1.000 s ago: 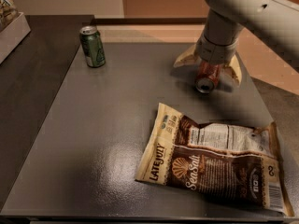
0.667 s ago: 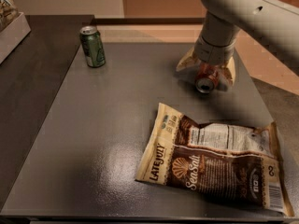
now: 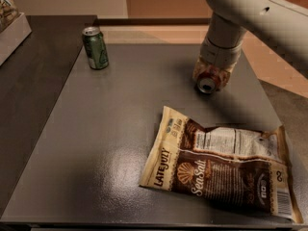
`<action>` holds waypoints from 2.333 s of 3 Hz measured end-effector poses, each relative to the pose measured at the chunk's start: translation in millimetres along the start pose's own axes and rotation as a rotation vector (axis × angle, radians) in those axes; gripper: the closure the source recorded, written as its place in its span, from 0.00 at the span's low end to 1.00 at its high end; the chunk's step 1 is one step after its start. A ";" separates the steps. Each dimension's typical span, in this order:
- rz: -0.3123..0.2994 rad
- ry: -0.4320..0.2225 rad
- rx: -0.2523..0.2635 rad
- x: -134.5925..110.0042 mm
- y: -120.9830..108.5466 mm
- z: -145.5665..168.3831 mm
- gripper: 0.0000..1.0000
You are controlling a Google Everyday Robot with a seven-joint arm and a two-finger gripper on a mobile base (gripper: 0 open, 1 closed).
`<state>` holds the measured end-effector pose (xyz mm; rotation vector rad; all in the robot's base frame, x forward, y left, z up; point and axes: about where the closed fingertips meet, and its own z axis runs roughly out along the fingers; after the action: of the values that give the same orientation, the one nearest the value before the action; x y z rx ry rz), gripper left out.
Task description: Place coke can upright
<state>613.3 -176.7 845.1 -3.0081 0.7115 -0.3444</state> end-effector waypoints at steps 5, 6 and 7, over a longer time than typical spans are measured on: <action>0.789 -0.410 0.252 -5.7 -66.0 -100.4 1.00; 0.987 -0.513 0.296 -12.6 -64.1 -117.2 1.00; 1.172 -0.613 0.311 -17.6 -56.3 -121.1 1.00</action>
Offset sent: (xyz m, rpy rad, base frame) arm 0.0089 0.0505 0.0877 0.3668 0.0173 -0.4067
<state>595.9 -116.0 964.1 -1.7666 1.8309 0.4401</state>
